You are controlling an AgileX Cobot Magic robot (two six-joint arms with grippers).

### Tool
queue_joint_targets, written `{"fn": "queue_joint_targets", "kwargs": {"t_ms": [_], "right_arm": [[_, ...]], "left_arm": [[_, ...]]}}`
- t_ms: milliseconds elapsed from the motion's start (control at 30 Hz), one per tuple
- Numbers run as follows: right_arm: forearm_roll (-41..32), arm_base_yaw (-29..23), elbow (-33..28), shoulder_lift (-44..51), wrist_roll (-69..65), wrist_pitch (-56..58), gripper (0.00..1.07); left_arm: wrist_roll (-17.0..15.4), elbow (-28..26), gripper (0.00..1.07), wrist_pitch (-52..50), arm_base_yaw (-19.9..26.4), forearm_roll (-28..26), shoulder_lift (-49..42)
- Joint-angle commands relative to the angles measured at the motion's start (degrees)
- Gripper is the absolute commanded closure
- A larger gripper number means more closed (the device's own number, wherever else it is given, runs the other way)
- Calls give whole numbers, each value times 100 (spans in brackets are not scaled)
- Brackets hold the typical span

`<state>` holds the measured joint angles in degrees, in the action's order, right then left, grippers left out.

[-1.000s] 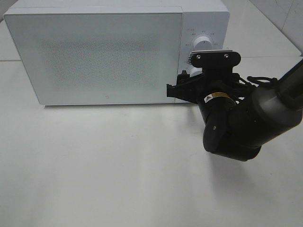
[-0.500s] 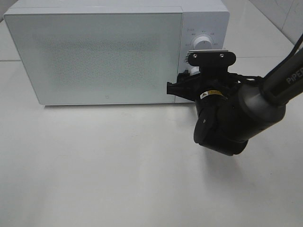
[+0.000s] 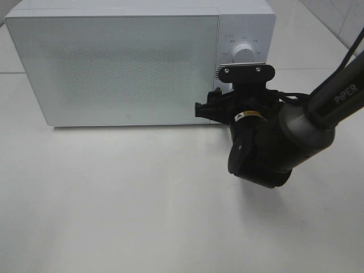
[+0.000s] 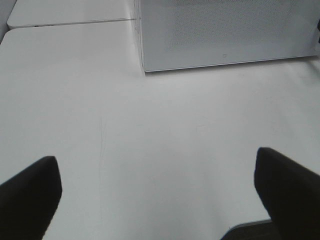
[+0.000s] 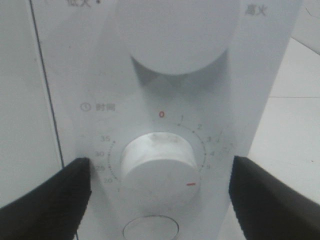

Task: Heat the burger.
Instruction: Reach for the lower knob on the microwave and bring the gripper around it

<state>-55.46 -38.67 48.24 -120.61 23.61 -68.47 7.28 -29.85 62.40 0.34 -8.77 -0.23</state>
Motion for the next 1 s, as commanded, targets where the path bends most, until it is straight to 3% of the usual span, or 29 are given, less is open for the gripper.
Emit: {"fn": "queue_joint_targets", "kwargs": {"t_ms": [33, 1000], "right_arm": [[34, 46, 149, 23, 63, -733, 32], [-126, 6, 69, 160, 40, -825, 33]], "left_arm": [[-23, 17, 9, -80, 11, -34, -97], [-23, 17, 9, -80, 11, -34, -97]]}}
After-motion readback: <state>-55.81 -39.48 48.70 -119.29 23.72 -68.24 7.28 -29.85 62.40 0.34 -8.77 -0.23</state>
